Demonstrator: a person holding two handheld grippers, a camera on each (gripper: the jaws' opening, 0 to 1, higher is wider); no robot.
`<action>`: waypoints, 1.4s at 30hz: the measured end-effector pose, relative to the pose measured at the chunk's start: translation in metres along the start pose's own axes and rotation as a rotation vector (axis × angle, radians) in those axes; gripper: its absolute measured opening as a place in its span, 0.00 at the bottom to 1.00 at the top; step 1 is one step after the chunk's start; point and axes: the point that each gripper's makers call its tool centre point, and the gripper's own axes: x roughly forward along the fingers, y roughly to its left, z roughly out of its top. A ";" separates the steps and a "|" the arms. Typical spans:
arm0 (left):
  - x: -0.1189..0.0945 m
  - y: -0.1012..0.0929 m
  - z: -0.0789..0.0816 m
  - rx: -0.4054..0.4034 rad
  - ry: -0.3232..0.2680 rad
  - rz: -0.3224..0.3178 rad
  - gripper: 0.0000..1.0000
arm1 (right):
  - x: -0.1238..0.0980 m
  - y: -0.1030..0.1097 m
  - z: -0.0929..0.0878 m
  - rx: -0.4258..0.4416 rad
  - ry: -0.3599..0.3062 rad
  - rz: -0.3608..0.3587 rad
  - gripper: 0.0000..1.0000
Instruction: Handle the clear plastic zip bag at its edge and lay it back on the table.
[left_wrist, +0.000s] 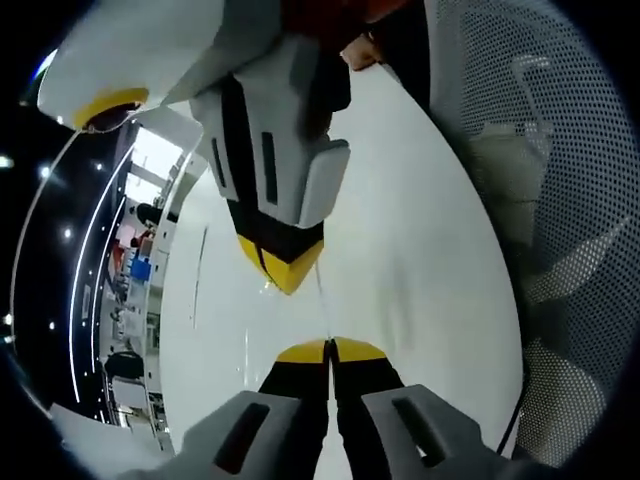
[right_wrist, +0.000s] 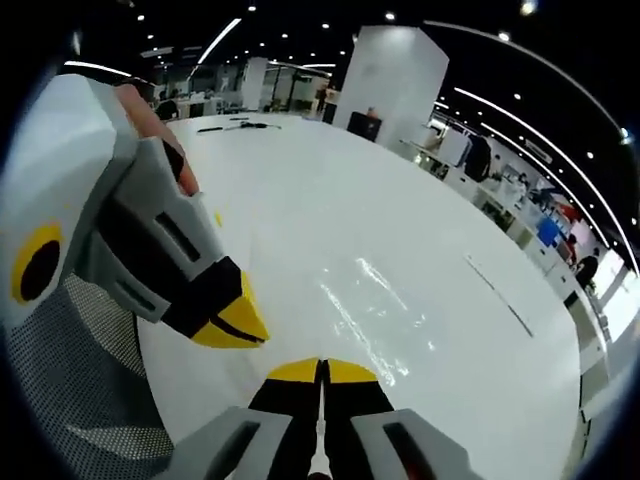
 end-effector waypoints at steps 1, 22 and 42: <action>0.001 -0.002 0.000 0.002 0.000 -0.002 0.00 | 0.000 -0.001 0.000 0.004 0.000 -0.004 0.00; 0.006 -0.017 -0.003 -0.010 0.020 -0.037 0.00 | -0.009 -0.023 0.026 0.096 -0.074 -0.112 0.00; 0.007 -0.022 -0.005 -0.003 0.035 -0.052 0.00 | -0.015 -0.025 0.040 0.125 -0.106 -0.157 0.00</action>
